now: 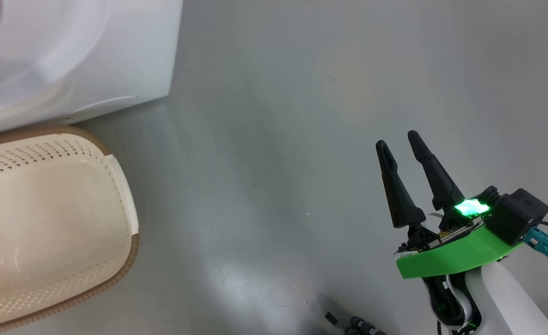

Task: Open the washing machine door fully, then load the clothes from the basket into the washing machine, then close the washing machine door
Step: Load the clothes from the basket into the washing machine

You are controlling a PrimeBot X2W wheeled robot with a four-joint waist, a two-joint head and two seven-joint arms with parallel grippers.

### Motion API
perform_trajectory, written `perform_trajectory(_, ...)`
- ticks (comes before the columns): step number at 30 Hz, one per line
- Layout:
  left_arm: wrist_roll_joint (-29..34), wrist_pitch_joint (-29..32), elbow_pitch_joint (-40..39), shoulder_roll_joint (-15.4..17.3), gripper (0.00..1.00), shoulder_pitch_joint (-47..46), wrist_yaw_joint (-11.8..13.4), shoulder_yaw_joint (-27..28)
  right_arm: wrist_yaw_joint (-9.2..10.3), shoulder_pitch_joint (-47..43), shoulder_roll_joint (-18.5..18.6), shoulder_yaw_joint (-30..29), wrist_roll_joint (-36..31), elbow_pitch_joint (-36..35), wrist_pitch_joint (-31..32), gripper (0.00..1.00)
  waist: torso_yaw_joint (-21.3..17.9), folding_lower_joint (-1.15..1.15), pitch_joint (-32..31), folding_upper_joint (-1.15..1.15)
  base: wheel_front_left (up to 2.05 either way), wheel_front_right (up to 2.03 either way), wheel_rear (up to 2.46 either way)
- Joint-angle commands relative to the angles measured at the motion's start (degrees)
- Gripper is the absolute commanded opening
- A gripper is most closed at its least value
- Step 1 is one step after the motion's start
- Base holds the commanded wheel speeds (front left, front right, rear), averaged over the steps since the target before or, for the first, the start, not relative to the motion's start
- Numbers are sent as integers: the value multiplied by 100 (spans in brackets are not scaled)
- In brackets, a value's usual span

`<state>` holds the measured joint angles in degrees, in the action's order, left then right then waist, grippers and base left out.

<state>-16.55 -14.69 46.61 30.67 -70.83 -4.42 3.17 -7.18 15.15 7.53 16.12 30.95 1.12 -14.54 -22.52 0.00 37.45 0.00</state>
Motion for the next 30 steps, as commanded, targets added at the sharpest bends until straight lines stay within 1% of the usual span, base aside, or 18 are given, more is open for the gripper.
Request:
perform_trajectory(1, 112, -30, -260, 227, 100, 205, 14, 180, -31, -35, 109, 49, -98, -140, -46, 100, 10, 0, -15, 0, 0, 0, 0)
perform_trajectory(9, 291, -30, -628, -8, 100, 678, -50, 714, -31, -61, 154, 32, -114, -155, -46, 100, 46, 0, -69, 0, 0, 0, 0)
perform_trajectory(13, 329, -30, -813, -201, 100, 888, -99, 1013, -31, -72, 181, -21, -121, -167, -46, 100, 105, 0, -124, 0, 0, 0, 0)
perform_trajectory(17, 423, -30, -1025, -389, 100, 1127, -182, 1183, -31, -79, 199, -101, -143, -186, -46, 100, 209, 0, -190, 0, 0, 0, 0)
perform_trajectory(18, 423, -30, -1025, -389, 100, 1127, -182, 1183, -31, -79, 199, -101, -143, -186, -46, 100, 209, 0, -190, 0, 0, 0, 0)
perform_trajectory(23, 509, -30, -1316, -668, 100, 1499, -244, 1409, -31, -80, 233, -143, -160, -189, -46, 100, 333, 0, -326, 0, 0, 0, 0)
perform_trajectory(30, 564, -30, -1541, -970, 100, 2007, -296, 1588, -31, -60, 294, -158, -145, -139, -46, 100, 485, 0, -586, 0, 0, 0, 0)
